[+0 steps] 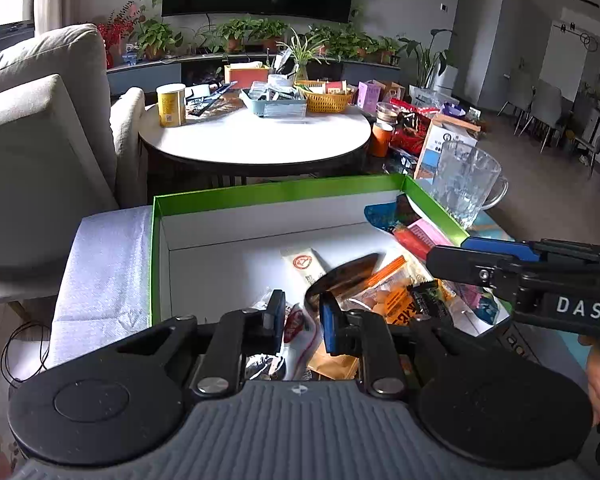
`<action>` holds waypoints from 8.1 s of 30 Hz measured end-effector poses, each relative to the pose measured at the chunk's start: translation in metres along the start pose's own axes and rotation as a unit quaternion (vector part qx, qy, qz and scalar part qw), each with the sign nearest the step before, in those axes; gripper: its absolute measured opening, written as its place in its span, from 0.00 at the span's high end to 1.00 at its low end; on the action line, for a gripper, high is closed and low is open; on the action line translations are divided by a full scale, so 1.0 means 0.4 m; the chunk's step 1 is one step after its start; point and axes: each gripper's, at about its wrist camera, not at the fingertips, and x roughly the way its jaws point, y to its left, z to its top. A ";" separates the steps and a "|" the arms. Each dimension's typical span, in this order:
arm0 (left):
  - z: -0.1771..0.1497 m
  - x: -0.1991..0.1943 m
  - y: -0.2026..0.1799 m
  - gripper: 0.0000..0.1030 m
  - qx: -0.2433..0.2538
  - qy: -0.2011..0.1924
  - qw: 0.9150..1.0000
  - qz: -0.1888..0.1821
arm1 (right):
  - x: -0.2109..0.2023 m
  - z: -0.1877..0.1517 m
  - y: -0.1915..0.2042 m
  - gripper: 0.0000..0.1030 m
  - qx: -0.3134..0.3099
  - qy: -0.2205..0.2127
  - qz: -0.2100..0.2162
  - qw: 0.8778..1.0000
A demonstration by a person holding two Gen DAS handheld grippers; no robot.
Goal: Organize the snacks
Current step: 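Lower both packets into the green box and open both tools, then move both tools back from the box to the snack pile, then grasp the orange jelly cup with left tool while right tool grasps the red candy, then carry both snacks into the green box and open both tools to release, then move both tools back from the box to the remaining snacks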
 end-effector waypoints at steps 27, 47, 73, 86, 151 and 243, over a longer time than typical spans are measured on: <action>-0.071 -0.108 -0.004 0.57 0.001 -0.004 1.000 0.012 | -0.079 -0.020 -0.005 0.57 0.028 0.001 -0.003 1.000; -0.226 -0.190 0.000 0.55 -0.003 0.041 0.998 0.042 | -0.270 -0.231 0.049 0.56 -0.175 0.099 0.097 0.975; -0.227 -0.066 0.087 0.52 -0.026 0.079 0.995 0.061 | -0.191 -0.352 0.096 0.56 -0.245 0.155 0.118 0.950; -0.234 -0.060 0.084 0.51 -0.024 0.076 0.995 0.058 | -0.203 -0.324 0.079 0.71 -0.206 0.136 0.119 0.962; -0.254 -0.240 0.085 0.66 -0.068 -0.010 0.995 0.066 | -0.228 -0.346 0.120 0.73 -0.158 0.148 0.042 0.975; -0.260 -0.132 -0.085 0.32 0.136 0.053 0.989 -0.032 | -0.209 -0.207 0.083 0.44 -0.035 0.091 0.085 0.992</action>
